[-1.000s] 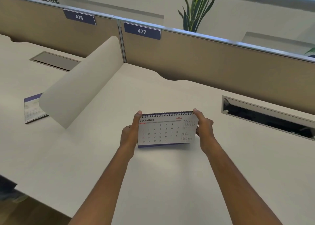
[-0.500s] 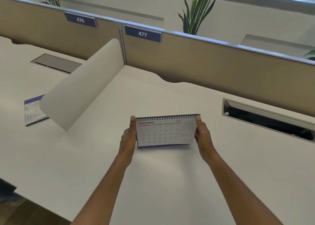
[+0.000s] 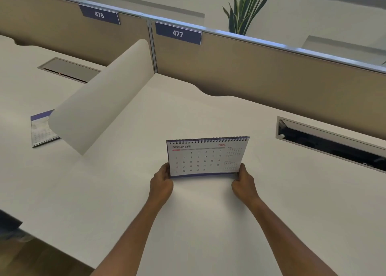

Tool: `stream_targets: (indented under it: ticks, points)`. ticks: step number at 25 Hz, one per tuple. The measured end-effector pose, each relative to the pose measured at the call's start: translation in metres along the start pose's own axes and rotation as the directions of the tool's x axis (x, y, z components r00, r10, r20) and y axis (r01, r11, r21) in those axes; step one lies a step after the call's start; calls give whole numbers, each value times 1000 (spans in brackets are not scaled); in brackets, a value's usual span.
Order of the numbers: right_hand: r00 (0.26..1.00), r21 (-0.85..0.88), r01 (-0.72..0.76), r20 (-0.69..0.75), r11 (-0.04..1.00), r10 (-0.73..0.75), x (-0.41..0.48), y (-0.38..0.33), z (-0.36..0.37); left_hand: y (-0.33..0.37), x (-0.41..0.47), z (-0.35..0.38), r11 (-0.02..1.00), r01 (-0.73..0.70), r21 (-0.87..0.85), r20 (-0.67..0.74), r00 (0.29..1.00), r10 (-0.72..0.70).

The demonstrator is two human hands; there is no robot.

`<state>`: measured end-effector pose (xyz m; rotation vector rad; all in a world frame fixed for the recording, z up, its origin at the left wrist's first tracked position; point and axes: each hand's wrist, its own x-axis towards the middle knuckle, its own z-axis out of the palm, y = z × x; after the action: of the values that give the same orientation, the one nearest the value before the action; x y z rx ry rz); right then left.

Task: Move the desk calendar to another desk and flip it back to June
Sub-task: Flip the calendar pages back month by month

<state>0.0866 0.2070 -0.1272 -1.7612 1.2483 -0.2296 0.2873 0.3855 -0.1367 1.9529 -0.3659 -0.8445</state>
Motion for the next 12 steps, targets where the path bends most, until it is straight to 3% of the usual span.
stream_targets:
  ticks: [6,9,12]
  points:
    - [999,-72,18,44,997,-15,5,7,-6,1,7,-4,976,-78,201,57,996,67]
    - [998,-36,20,63,999,-18,7,9,-12,0,7,-9,994,-38,99,37,999,34]
    - [998,62,52,-40,997,-49,2,9,-18,1,-1,-14,999,-29,-43,-118,993,24]
